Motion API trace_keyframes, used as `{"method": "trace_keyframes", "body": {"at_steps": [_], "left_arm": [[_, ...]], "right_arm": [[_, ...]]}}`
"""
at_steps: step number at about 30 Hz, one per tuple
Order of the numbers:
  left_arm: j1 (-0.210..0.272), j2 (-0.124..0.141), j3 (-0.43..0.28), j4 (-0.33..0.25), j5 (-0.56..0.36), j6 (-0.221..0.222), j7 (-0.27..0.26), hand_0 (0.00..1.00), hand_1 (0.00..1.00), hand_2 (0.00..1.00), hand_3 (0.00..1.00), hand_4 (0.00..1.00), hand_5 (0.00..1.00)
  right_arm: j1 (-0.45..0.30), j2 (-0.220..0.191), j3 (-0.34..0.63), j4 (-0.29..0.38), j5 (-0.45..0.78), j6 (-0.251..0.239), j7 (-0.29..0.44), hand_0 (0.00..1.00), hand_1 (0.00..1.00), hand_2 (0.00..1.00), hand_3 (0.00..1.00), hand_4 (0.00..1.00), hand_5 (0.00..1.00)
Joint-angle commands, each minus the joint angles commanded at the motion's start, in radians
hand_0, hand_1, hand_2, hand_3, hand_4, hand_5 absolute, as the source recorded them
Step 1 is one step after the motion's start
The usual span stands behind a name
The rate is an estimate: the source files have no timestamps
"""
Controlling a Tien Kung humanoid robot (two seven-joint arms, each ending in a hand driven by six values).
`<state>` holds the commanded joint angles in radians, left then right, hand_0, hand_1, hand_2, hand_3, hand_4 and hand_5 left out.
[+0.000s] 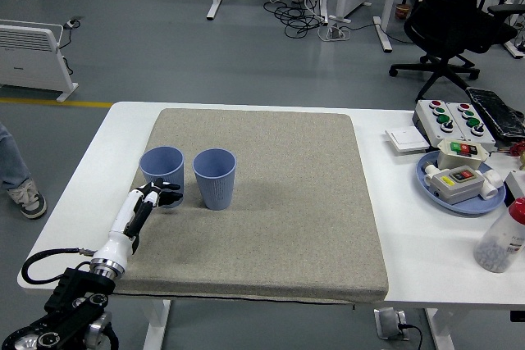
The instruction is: Push cup pick cup insert cup
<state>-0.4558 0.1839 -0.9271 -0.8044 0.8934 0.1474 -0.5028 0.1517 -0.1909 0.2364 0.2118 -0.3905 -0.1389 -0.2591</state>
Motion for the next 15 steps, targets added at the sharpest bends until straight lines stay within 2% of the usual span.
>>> {"method": "trace_keyframes", "body": {"at_steps": [15], "left_arm": [[-0.099, -0.036, 0.056, 0.137, -0.068, -0.009, -0.021, 0.692, 0.628, 0.560, 0.565, 0.533, 0.998]], "right_arm": [[-0.003, 0.000, 0.005, 0.001, -0.010, 0.002, -0.002, 0.709, 0.605, 0.688, 0.619, 0.192, 0.540]]}}
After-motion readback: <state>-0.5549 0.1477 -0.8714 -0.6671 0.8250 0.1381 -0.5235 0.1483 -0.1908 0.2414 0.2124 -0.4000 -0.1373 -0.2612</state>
